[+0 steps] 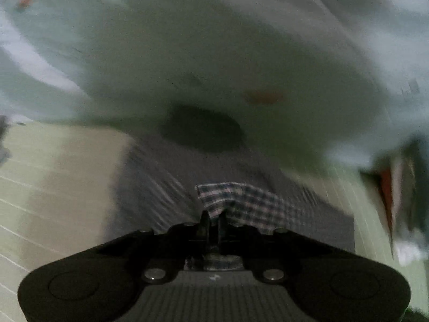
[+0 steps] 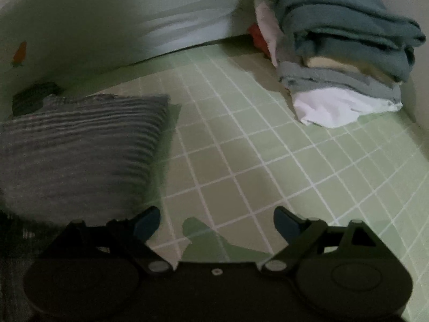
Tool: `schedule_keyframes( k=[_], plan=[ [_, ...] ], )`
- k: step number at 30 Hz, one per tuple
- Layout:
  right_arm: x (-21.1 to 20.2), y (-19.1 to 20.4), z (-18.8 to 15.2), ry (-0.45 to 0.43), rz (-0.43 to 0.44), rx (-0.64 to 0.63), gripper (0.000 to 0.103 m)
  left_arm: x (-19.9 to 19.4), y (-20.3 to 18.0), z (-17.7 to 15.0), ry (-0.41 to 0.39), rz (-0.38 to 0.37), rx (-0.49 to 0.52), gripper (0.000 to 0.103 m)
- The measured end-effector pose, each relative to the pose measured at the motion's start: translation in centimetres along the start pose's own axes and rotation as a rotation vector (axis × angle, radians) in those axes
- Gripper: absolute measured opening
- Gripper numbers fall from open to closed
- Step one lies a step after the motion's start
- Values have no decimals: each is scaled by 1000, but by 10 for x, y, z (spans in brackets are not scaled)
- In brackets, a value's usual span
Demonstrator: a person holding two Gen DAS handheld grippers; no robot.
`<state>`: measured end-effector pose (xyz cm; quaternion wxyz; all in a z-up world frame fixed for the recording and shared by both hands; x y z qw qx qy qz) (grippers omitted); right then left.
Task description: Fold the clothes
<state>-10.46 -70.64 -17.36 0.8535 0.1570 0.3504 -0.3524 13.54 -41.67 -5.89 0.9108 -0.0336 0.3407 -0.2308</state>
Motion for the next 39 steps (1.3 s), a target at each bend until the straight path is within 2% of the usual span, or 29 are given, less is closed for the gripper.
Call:
schedule_keyframes(
  k=[5, 10, 12, 14, 15, 16, 17, 18, 19, 21, 24, 28, 34, 39],
  plan=[
    [-8, 15, 1, -8, 3, -66, 92, -20, 88, 48, -154, 152, -94, 5],
    [-16, 35, -1, -3, -4, -146, 92, -18, 181, 54, -209, 318, -237, 5],
    [-18, 44, -2, -1, -5, -184, 92, -12, 212, 48, -193, 373, -286, 6],
    [-19, 51, -2, 1, -5, -216, 92, -5, 229, 31, -143, 407, -324, 14],
    [-20, 55, -2, 3, -4, -232, 92, -3, 227, 24, -128, 405, -325, 26],
    [-21, 59, -2, 4, -2, -243, 92, -1, 226, 16, -113, 402, -327, 45],
    [-21, 62, -1, 3, 0, -251, 92, 1, 224, 8, -99, 400, -328, 57],
    [-23, 65, -1, 0, 5, -255, 92, 3, 222, 0, -84, 397, -329, 78],
    [-24, 68, 0, -4, 10, -258, 93, 5, 220, -8, -69, 394, -330, 84],
    [-31, 75, 0, -25, 36, -266, 103, 3, 209, -25, -30, 375, -326, 84],
    [-43, 80, -2, -51, 93, -268, 103, -9, 182, -51, 29, 338, -302, 84],
    [-65, 78, -6, -94, 156, -242, 103, -40, 147, -80, 68, 262, -268, 85],
    [-99, 50, -28, -134, 182, -205, 103, -85, 89, -113, 109, 171, -153, 88],
    [-122, 29, -53, -133, 198, -185, 103, -118, 54, -132, 107, 139, -49, 91]
  ],
)
Point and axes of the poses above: each gripper's, at about its wrist camera, not at the fingertips, and x roughly the way its jaws point, y to its left, z to its top, the point moved 5 cm from there along x, roughly the way its jaws point, and after that the axes turned 8 degrees about -y, right-handed, at the moved point
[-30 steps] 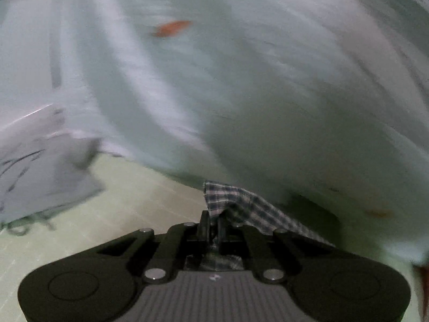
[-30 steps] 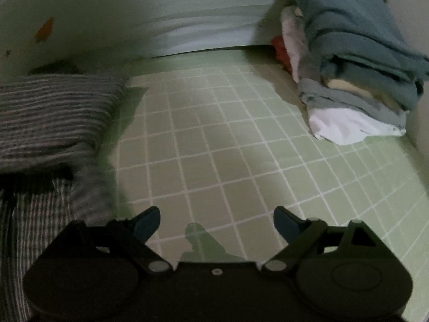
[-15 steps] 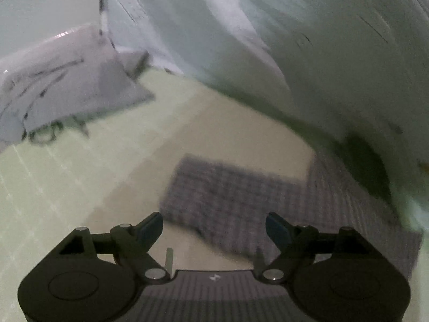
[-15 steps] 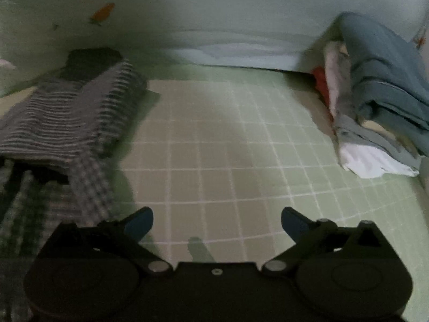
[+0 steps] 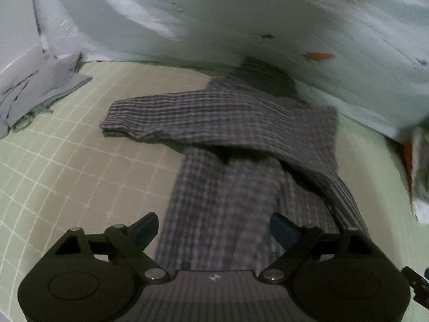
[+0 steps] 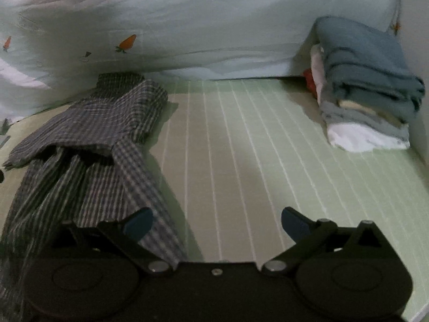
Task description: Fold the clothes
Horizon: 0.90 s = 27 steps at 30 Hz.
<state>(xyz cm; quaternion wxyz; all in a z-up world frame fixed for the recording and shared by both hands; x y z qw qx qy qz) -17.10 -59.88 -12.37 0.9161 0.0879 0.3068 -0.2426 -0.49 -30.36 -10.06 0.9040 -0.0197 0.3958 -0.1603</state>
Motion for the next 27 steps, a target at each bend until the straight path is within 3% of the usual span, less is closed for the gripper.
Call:
schedule_keyframes(
  k=[10, 19, 21, 23, 27],
  plan=[
    [-37, -7, -42, 38, 12, -119, 101, -47, -9, -59, 48, 53, 48, 92],
    [-33, -11, -59, 74, 112, -60, 84, -89, 4, -88, 22, 140, 23, 95],
    [-28, -11, -64, 89, 128, -53, 74, -95, 9, -99, 20, 154, 5, 95],
    [-24, -12, -69, 121, 113, -55, 68, -98, 16, -106, 33, 159, -15, 95],
    [-21, -14, -76, 165, 83, -19, 68, -96, 30, -107, 48, 146, -26, 95]
  ],
)
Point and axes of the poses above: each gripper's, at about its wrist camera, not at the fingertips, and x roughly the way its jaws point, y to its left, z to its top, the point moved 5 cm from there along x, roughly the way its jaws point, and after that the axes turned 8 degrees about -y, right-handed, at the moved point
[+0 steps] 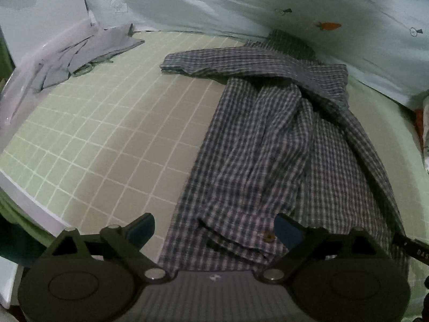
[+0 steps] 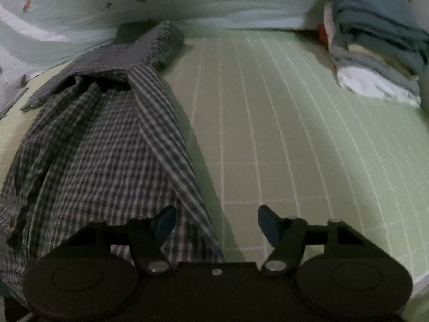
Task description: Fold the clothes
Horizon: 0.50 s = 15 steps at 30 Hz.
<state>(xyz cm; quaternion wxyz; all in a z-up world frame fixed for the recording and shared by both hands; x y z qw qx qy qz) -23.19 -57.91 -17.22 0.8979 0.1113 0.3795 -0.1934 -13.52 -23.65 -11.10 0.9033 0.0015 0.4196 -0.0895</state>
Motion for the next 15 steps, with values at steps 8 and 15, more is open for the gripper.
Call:
schedule_keyframes(
  k=[8, 15],
  plan=[
    [-12, 25, -8, -14, -26, 116, 1, 11, 36, 25, -15, -84, 65, 95],
    [-54, 91, 0, -111, -6, 112, 1, 19, 90, 49, -25, -137, 58, 95]
  ],
)
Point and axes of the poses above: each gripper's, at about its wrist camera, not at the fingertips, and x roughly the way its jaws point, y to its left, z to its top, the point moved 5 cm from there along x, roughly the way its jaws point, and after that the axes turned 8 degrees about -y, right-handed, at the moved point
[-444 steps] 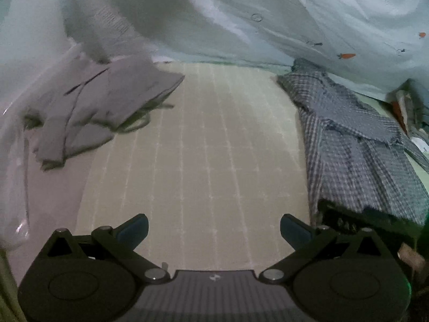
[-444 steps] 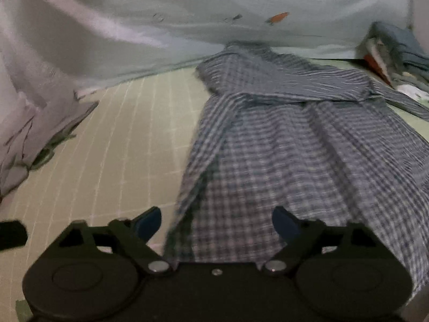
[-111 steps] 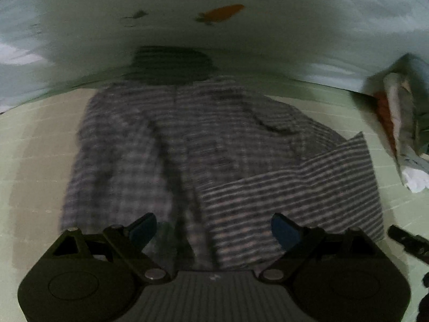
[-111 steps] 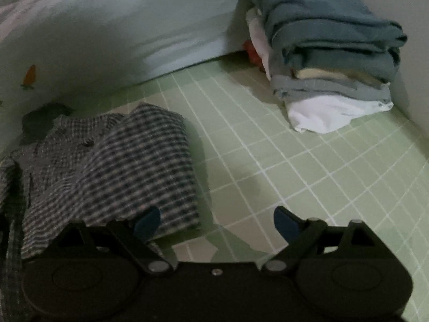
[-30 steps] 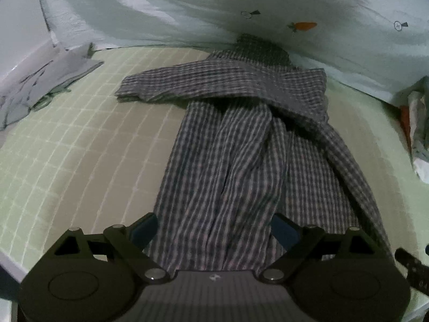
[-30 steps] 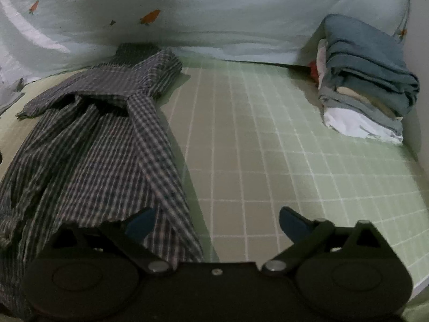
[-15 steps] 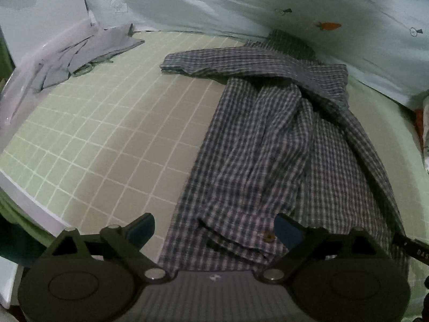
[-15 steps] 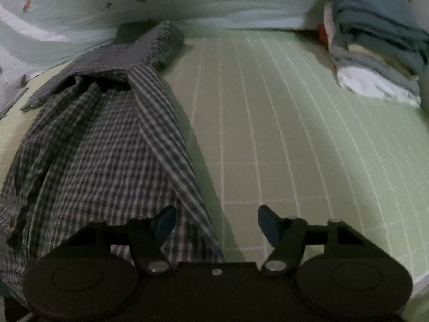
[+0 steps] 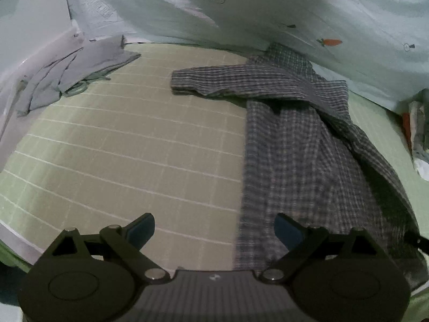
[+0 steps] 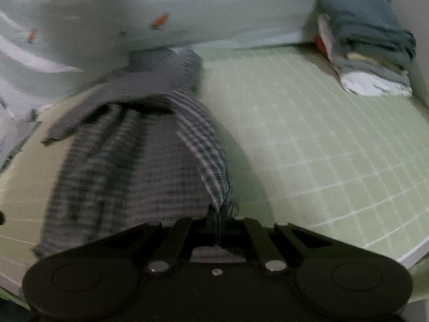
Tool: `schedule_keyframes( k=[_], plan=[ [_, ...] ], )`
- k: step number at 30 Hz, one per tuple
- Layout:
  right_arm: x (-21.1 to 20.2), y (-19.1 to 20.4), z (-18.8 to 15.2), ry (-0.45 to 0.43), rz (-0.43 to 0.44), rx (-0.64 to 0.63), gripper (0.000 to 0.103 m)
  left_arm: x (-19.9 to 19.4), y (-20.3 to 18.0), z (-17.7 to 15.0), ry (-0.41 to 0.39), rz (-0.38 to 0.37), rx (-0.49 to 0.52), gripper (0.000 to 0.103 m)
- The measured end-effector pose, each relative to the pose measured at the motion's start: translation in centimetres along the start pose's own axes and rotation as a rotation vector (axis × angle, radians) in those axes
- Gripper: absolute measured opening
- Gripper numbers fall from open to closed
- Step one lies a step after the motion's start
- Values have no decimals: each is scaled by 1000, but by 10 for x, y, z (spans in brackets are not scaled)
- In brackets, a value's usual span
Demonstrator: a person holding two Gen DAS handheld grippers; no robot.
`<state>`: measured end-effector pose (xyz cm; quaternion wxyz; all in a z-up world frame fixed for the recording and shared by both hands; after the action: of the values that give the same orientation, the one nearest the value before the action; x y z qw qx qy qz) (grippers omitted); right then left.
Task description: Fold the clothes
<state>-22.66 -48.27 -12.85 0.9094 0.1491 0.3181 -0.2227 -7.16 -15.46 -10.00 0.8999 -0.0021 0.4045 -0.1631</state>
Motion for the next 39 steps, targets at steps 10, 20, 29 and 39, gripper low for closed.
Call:
schedule_keyframes(
  k=[10, 20, 29, 39],
  plan=[
    [23, 99, -40, 86, 153, 129, 3, -9, 72, -7, 9, -14, 53, 95],
    [4, 94, -34, 50, 137, 264, 34, -7, 104, -14, 45, -18, -2, 96],
    [26, 55, -10, 7, 50, 263, 37, 0, 88, -21, 79, -76, 46, 96],
    [1, 70, -90, 139, 5, 204, 33, 6, 89, -24, 104, -69, 33, 96]
  ],
)
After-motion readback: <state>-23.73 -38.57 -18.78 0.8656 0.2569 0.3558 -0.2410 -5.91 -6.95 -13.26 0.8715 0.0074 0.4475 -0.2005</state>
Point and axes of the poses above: each gripper's, at about its wrist camera, not at the fingertips, and x roughly the way its jaws point, y to its left, z to its top, the point moved 5 cm from there along x, roughly the way its jaws point, and after that the axes turned 8 degrees about -y, right-handed, at the moved point
